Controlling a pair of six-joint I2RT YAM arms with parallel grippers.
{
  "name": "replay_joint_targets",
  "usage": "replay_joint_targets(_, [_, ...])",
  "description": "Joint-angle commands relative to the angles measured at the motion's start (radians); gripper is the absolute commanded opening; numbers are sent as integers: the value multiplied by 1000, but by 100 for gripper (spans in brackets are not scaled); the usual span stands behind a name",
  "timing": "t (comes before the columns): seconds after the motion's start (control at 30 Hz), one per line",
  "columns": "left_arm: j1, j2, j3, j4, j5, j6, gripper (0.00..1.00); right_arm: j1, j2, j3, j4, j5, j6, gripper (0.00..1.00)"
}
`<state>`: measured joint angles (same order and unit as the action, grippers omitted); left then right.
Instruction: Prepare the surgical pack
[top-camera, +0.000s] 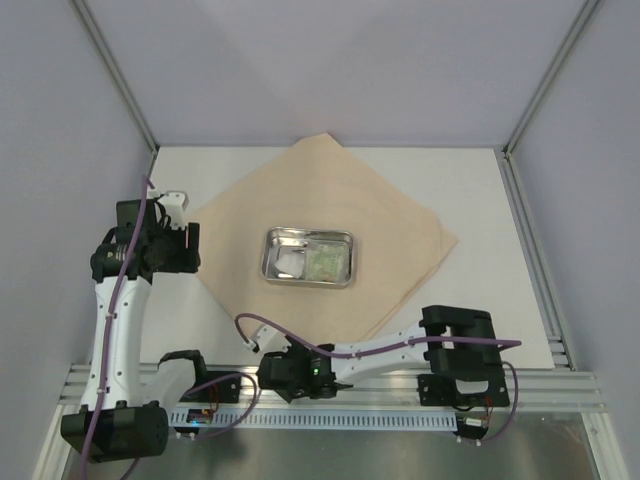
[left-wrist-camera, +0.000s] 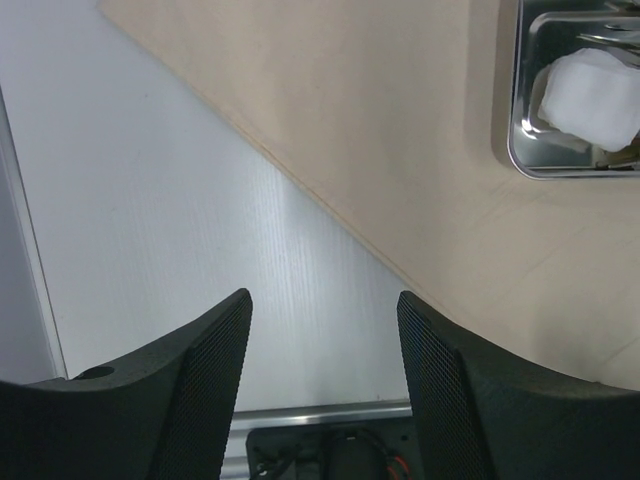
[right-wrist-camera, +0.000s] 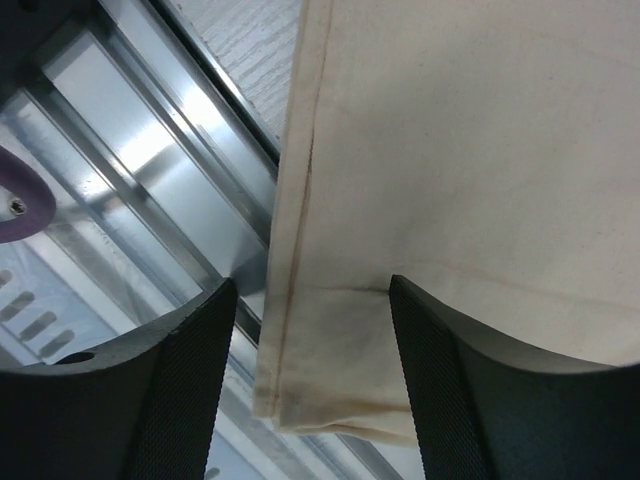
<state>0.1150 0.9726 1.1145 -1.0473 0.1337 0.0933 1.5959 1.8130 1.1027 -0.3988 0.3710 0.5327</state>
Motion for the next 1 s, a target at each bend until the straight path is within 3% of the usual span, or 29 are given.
replay_joint_targets(0.0, [6,-38,-15,-3,33,14,70,4,51,26,15,88,-4,65])
replay_joint_targets(0.13, [8,-57,-13,-16,92,16,70,4,57,-3,17,101,10,63])
replay_joint_targets(0.2, [8,-69,-18,-10,92,16,70,4,63,0,-21,141,24,55])
replay_joint_targets(0.23, [8,-72,-22,-8,87,16,70,3,65,-1,-32,157,38,45])
replay_joint_targets(0.33, [6,-81,-28,-7,86,17,71,-5,51,-21,-29,175,49,36])
replay_joint_targets(0.6, [8,-77,-25,-3,98,16,71,-33,100,8,-44,177,12,36])
replay_joint_targets(0.83, [6,-78,-22,-7,113,19,71,-33,33,5,-49,186,1,1])
replay_joint_targets(0.97, [6,-71,-21,-13,113,34,71,-62,3,29,-52,168,-54,1])
